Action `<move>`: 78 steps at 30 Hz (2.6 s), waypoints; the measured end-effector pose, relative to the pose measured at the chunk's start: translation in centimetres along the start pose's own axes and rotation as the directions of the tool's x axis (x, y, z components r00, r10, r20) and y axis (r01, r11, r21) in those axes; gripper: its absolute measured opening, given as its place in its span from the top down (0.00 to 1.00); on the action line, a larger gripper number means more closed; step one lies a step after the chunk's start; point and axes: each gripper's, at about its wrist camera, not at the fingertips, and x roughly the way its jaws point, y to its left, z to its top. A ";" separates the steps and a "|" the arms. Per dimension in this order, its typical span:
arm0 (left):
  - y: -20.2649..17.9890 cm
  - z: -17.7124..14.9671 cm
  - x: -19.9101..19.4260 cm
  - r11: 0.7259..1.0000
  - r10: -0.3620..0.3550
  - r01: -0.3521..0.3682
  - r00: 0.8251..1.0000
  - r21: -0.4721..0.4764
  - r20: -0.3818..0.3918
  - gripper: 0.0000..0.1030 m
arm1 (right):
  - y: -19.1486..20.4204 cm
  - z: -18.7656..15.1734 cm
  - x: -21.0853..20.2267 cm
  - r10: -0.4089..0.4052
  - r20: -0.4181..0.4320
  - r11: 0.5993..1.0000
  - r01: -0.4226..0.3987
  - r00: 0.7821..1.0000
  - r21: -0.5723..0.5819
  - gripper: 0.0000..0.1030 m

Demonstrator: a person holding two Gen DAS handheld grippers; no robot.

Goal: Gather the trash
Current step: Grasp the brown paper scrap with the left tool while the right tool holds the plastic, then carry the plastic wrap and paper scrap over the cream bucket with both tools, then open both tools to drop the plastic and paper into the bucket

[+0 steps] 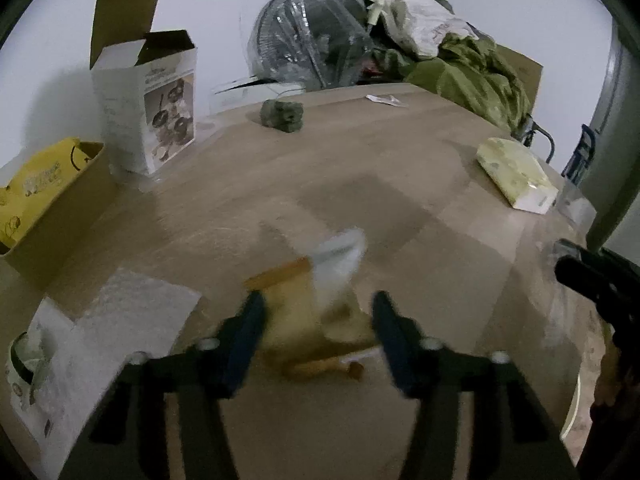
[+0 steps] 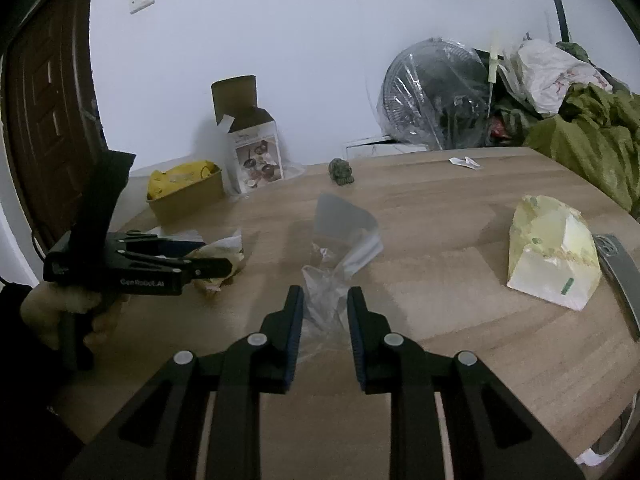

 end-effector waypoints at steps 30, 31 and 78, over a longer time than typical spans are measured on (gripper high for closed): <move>-11.7 -1.7 -8.2 0.958 -0.194 0.157 0.971 0.240 0.139 0.70 | -0.2 -5.3 -11.3 -0.168 0.090 0.985 0.164 0.982 0.053 0.80; -12.3 -1.8 -8.3 0.953 -0.207 0.168 0.969 0.254 0.138 0.70 | -0.4 -5.6 -11.8 -0.176 0.092 0.984 0.171 0.980 0.058 0.80; -32.8 -10.0 -1.3 0.668 -0.480 0.526 0.845 0.526 -0.235 0.70 | -9.7 -22.1 -21.6 -0.506 -0.174 0.761 0.532 0.845 0.370 0.54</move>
